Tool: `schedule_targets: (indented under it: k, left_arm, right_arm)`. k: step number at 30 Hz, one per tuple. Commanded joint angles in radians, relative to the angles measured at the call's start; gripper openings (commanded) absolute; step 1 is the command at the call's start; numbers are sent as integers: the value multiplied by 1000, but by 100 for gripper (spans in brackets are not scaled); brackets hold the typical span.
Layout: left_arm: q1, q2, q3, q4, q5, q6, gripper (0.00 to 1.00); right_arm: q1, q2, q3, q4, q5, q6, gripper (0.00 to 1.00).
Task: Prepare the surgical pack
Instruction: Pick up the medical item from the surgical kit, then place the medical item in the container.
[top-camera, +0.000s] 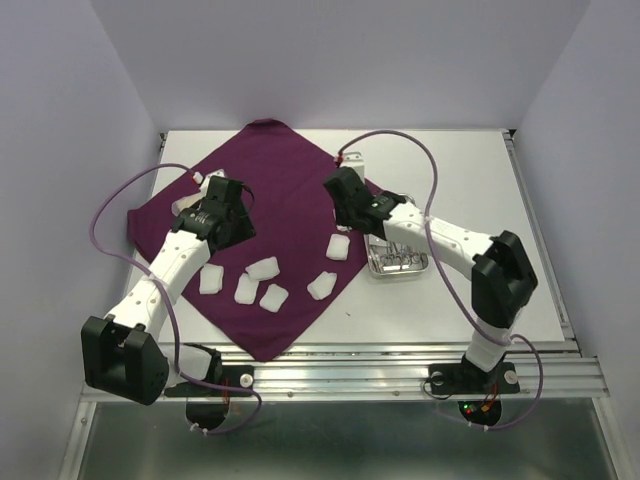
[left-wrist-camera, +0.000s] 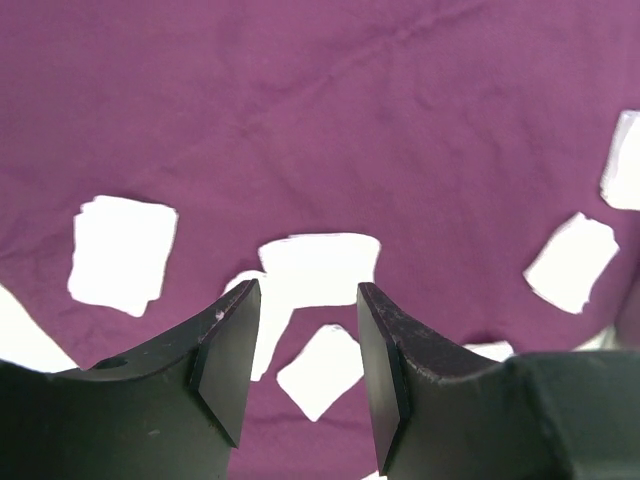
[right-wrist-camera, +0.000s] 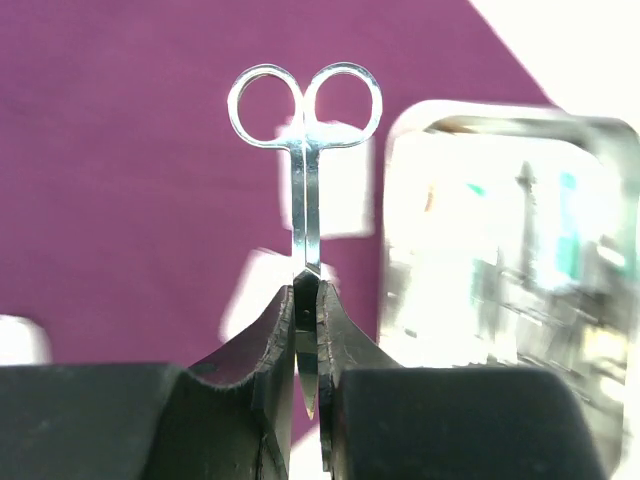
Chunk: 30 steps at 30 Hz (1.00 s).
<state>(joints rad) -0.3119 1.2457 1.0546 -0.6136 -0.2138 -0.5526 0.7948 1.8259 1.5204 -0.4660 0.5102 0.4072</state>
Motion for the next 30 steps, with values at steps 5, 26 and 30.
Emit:
schedule_targets:
  k: [5,26,30]
  left_arm:
    - [4,-15,8,66,119,22,54]
    - [4,41,16,66,149,43,54]
    - [4,44,21,63,149,46,54]
  right_arm:
    - [-147,-238,-281,78,-19,-57,1]
    - [-256,-289,-456,72,-50,-64,50]
    - [-256,-297,-391,41,-55,-74,50]
